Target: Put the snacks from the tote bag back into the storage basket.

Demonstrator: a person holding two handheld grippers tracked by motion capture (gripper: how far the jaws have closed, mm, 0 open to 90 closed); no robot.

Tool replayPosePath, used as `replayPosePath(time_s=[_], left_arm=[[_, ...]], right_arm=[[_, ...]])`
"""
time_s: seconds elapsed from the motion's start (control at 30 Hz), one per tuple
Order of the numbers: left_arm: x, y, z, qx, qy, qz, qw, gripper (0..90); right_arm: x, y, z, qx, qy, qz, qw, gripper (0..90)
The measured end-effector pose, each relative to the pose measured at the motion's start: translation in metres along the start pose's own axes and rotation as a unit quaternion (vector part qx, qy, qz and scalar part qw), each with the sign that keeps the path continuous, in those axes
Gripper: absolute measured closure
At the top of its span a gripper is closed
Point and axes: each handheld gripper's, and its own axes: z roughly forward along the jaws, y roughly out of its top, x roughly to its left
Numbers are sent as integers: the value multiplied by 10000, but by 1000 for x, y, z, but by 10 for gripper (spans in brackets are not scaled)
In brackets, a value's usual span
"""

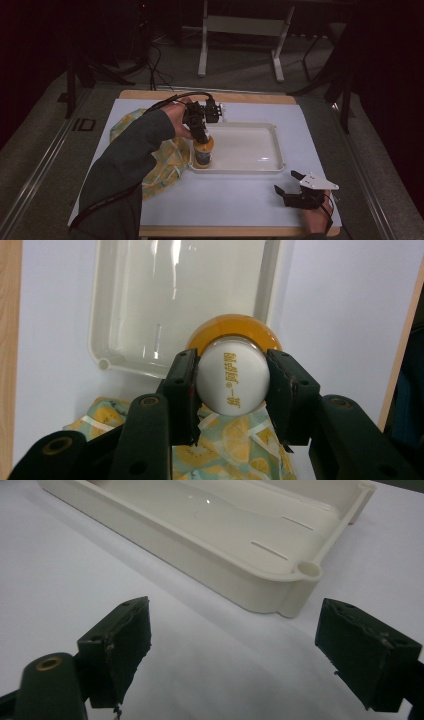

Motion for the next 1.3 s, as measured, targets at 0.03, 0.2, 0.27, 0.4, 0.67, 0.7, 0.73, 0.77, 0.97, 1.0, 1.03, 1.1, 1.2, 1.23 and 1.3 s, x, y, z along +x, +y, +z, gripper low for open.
replayPosePath(time_s=[0.03,0.2,0.27,0.4,0.67,0.7,0.73,0.77,0.97,1.0,1.03,1.1,1.2,1.23,1.3], left_arm=[[0,0,1,10,1,3,10000,590],[2,-2,7,72,-30,-29,10000,590],[2,-3,10,85,-36,-51,9999,589],[1,-2,15,191,-45,-20,9998,589],[2,-1,25,229,-68,-30,9997,589],[2,-1,25,221,-67,-46,9997,589],[2,-1,26,193,-58,-43,9998,588],[2,0,26,172,-54,-52,9998,588],[1,-3,29,-42,-94,-170,9998,565],[1,-3,29,-42,-94,-170,9998,554],[1,-5,31,-88,-144,-200,9997,537],[0,-6,33,-144,-151,-239,9995,505],[0,-8,34,-202,-150,-266,9993,486],[0,-9,34,-225,-145,-291,9992,484],[-1,-10,34,-252,-131,-303,9991,485]], right_arm=[[0,0,0,-2,1,-1,10000,144],[0,0,0,4,-1,-4,10000,144],[0,0,0,2,0,-1,10000,144],[0,0,0,4,-2,-5,10000,144],[0,0,0,-1,-3,0,10000,144],[0,0,0,0,-5,-3,10000,144],[0,0,0,-3,-5,-7,10000,144],[0,0,0,0,-6,-3,10000,144],[0,0,0,8,-13,-14,10000,144],[0,0,0,8,-13,-14,10000,144],[0,0,0,4,-16,-15,10000,144],[0,0,0,3,-15,-11,10000,144],[0,0,0,5,-18,-14,10000,144],[0,0,0,4,-20,-18,10000,144],[0,0,0,6,-21,-14,10000,144]])
